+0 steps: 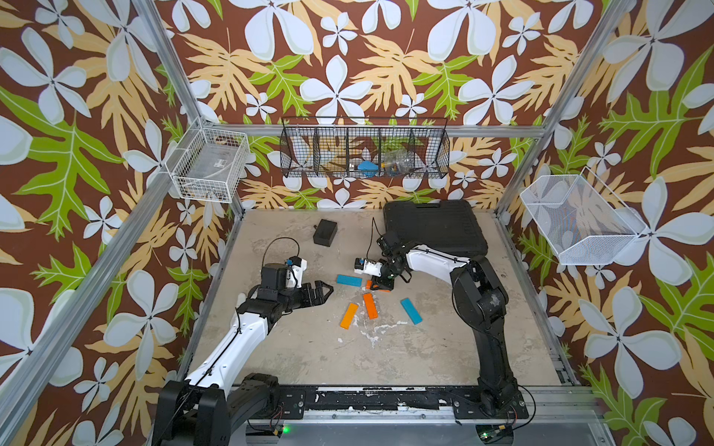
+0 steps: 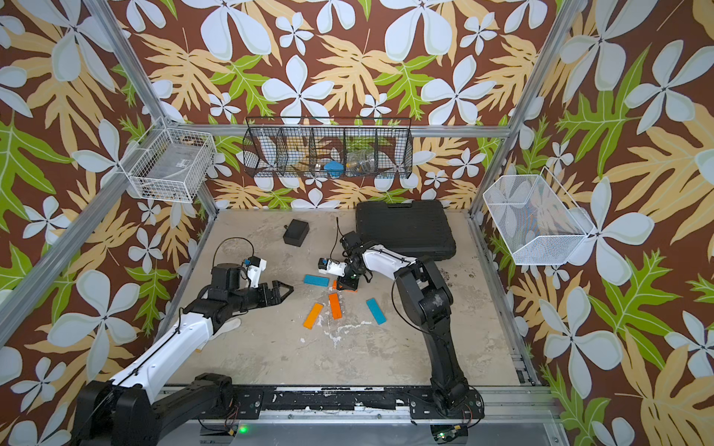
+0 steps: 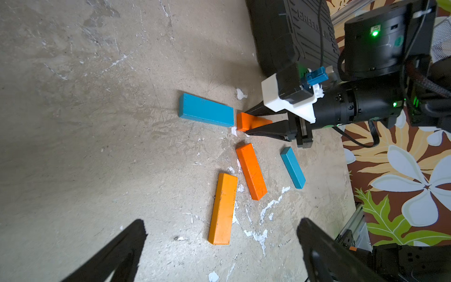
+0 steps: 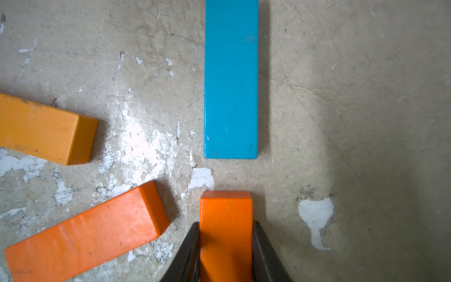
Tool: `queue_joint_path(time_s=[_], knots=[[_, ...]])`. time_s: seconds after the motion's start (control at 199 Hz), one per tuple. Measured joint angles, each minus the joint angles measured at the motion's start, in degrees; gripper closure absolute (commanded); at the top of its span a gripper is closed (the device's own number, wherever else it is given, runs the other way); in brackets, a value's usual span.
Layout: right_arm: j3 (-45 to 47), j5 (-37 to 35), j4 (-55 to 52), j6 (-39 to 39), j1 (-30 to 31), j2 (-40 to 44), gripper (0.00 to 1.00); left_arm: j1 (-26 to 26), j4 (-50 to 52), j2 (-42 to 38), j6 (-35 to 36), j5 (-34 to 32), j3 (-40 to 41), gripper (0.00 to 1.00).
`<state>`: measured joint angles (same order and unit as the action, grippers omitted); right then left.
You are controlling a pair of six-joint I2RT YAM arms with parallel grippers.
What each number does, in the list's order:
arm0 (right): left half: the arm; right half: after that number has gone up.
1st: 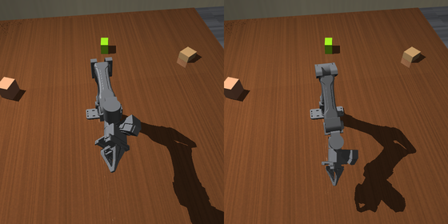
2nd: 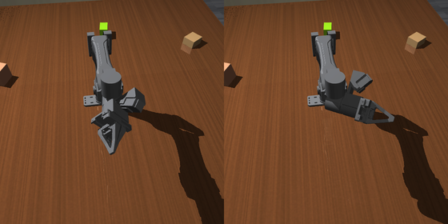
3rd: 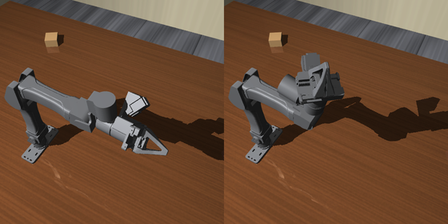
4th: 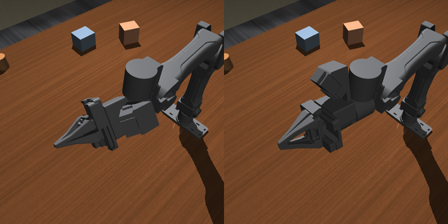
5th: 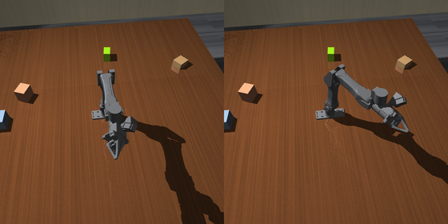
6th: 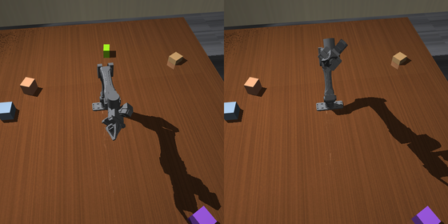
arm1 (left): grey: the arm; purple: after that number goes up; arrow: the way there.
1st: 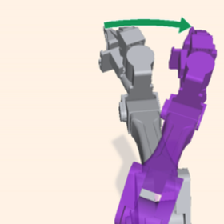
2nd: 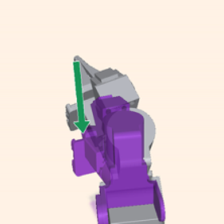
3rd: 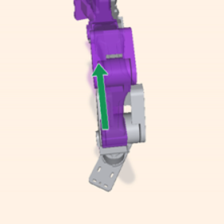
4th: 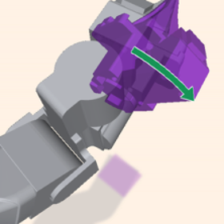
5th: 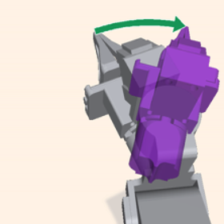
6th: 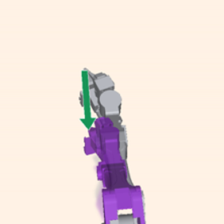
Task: Assemble the number 7 with building blocks
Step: Assemble the building block at the center of the board.
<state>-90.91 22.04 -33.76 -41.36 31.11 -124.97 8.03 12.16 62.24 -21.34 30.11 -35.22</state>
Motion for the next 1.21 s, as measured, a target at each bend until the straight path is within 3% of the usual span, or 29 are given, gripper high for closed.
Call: queue_joint_path(time_s=[0.927,1.209], knots=[[-15.32,-4.46,-15.67,-3.85,0.31,-6.49,0.89,0.02,2.75,3.3,-3.87,5.16,-3.06,0.04],[-15.21,-4.48,-15.87,-3.85,0.33,-6.4,0.89,0.02,2.05,4.31,-4.33,5.92,-4.13,0.04]])
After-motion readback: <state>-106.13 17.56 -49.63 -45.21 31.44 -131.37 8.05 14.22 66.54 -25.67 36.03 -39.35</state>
